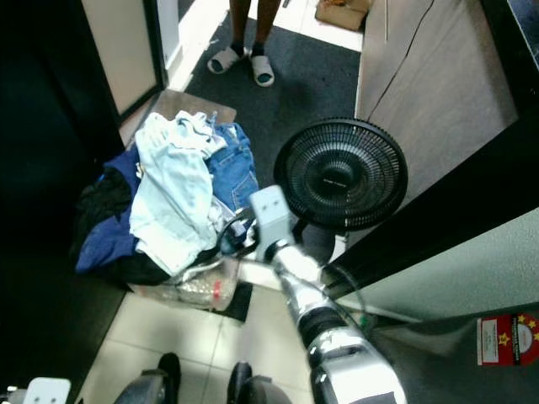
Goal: Clothes washing
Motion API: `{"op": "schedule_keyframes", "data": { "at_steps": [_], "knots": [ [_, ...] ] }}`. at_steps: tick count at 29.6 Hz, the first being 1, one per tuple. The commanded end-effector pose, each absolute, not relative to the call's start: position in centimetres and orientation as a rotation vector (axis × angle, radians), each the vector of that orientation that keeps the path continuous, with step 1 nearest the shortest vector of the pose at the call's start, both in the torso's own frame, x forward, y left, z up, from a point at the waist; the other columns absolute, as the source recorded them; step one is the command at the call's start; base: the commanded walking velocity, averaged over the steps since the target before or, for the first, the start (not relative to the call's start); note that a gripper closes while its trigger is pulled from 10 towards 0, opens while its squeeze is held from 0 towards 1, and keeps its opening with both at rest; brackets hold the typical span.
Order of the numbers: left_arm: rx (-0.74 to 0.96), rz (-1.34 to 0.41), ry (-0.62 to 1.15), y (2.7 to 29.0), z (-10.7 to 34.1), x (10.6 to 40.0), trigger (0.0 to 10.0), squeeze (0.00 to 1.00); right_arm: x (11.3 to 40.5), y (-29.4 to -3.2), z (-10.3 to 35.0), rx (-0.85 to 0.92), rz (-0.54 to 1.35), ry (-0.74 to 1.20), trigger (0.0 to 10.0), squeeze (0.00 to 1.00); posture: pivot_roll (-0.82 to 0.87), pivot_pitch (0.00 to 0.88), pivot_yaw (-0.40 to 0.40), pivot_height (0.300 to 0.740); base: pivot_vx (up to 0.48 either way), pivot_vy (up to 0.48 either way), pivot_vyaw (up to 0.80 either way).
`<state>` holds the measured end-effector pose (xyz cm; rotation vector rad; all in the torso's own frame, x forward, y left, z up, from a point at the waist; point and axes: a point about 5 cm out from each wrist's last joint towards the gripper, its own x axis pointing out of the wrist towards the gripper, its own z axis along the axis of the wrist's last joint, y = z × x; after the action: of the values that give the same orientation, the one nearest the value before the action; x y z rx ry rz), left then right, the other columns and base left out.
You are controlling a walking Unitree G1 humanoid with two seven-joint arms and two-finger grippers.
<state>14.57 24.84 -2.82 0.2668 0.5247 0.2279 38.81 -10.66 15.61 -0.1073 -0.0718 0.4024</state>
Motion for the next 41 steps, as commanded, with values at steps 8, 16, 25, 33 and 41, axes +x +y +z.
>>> {"op": "schedule_keyframes", "data": {
  "at_steps": [8, 16, 25, 33, 41],
  "knots": [
    [0.261, 0.232, 0.594, 24.6, -3.3, 12.9, 10.0, 0.0, 39.7, -7.0, 18.3, -0.049, 0.459, -0.1, 10.0, 0.0, 0.22, 0.413, -0.097, 0.74, 0.0, 0.0, 0.0],
    [0.253, 0.273, 0.616, 24.7, -3.1, 11.3, 10.0, 0.0, 39.1, -2.6, 19.8, 0.005, 0.584, -0.134, 10.0, 0.0, 0.25, 0.418, -0.122, 0.74, 0.0, 0.0, 0.0],
    [0.247, 0.286, 0.64, 24.4, -2.9, 10.0, 10.0, 0.0, 38.3, -2.5, 17.1, -0.046, 0.601, -0.064, 10.0, 0.0, 0.25, 0.458, -0.127, 0.74, 0.0, 0.0, 0.0],
    [0.255, 0.274, 0.655, 24.3, -2.7, 9.4, 10.0, 0.0, 39.1, -4.8, 17.0, -0.076, 0.523, -0.035, 10.0, 0.0, 0.24, 0.481, -0.115, 0.74, 0.0, 0.0, 0.0],
    [0.222, 0.281, 0.61, 23.8, -1.1, 9.4, 10.0, 0.0, 39.7, -5.6, 18.3, -0.076, 0.491, -0.063, 10.0, 0.0, 0.25, 0.504, -0.118, 0.74, 0.0, 0.0, 0.0]
  ]
}}
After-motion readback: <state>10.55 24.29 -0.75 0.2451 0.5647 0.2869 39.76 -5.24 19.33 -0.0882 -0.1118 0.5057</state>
